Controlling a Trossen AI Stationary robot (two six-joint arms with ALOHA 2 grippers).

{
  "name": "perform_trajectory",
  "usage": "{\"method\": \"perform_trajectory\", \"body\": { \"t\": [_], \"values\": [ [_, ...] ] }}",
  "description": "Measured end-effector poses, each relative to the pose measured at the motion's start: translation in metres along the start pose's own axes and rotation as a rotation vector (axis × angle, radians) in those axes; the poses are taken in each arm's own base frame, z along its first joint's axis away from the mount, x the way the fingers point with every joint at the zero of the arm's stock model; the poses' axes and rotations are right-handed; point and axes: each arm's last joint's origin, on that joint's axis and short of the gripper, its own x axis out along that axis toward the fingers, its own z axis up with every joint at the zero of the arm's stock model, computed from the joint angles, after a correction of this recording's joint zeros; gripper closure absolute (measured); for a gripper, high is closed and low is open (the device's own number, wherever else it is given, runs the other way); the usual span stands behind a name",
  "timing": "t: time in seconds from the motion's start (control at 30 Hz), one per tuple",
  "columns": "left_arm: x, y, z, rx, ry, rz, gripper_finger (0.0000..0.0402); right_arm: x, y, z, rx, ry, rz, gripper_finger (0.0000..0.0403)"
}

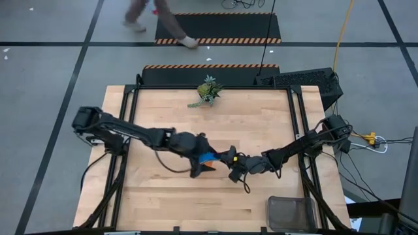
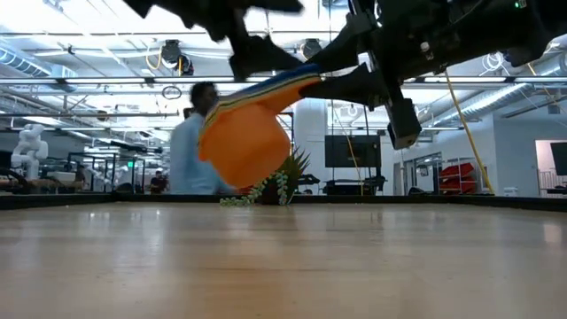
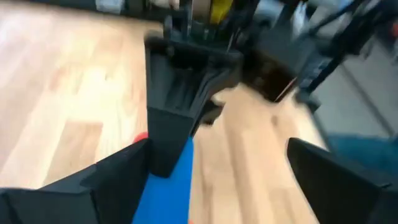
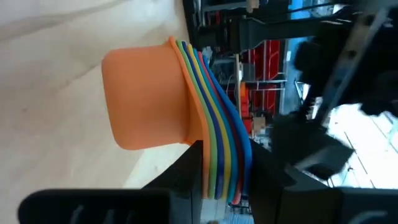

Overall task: Nest measuring cups in basket
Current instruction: Put the stacked measuring cups into the black transparent bin

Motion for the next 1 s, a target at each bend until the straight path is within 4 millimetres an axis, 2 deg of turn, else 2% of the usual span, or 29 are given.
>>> {"method": "perform_trajectory", "body": {
  "t": [0.17, 0.43, 0.77, 0.9, 1.0],
  "values": [
    [0.024, -0.002, 0.007, 0.027, 0.117, 0.090, 0.0057, -0.002, 0.003, 0.003, -0.007, -0.010, 0.012, 0.0328],
    [0.027, 0.001, 0.008, 0.015, 0.152, 0.151, 0.0091, -0.007, 0.002, 0.010, -0.023, -0.034, -0.008, 0.0328],
    [0.015, -0.001, 0.014, 0.015, 0.152, 0.159, 0.0052, -0.007, 0.001, 0.011, -0.024, -0.035, -0.014, 0.0328],
    [0.024, 0.001, 0.005, 0.004, 0.196, 0.170, 0.0045, -0.006, 0.001, 0.010, -0.021, -0.032, -0.015, 0.0328],
    [0.031, 0.003, -0.003, -0.003, 0.228, 0.176, 0.0056, -0.005, 0.000, 0.008, -0.019, -0.003, -0.021, 0.0328]
  ]
}}
